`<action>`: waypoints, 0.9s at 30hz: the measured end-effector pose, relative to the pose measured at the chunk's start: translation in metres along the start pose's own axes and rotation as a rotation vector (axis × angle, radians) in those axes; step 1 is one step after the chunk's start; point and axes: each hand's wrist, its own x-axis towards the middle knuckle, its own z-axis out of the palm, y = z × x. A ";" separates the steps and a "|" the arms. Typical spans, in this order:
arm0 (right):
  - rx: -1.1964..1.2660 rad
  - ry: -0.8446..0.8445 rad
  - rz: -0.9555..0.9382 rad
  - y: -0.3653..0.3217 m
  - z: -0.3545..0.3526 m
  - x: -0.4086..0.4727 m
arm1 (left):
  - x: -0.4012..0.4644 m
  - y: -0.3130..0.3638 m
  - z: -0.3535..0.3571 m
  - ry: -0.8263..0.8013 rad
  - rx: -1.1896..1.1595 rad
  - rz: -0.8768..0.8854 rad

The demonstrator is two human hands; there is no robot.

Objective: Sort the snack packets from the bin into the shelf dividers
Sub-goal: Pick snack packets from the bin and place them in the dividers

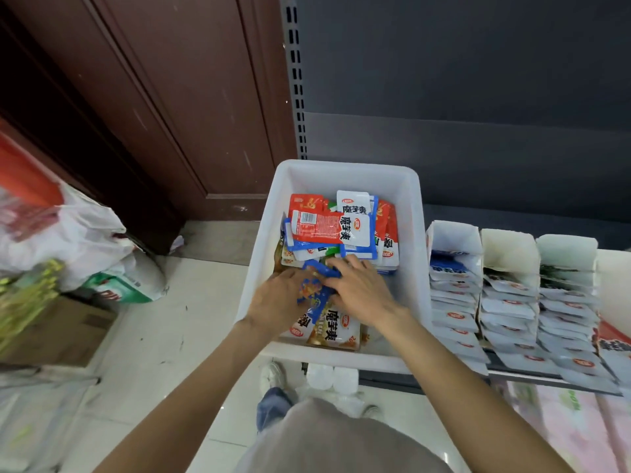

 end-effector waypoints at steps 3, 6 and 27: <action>0.026 -0.013 0.036 0.003 -0.005 -0.011 | 0.004 0.001 0.005 -0.072 -0.030 -0.049; 0.083 0.076 0.047 0.001 -0.007 -0.009 | 0.005 0.004 0.013 -0.115 -0.039 -0.073; 1.198 0.804 0.243 0.075 -0.113 -0.099 | 0.050 0.140 -0.086 0.273 -0.946 0.387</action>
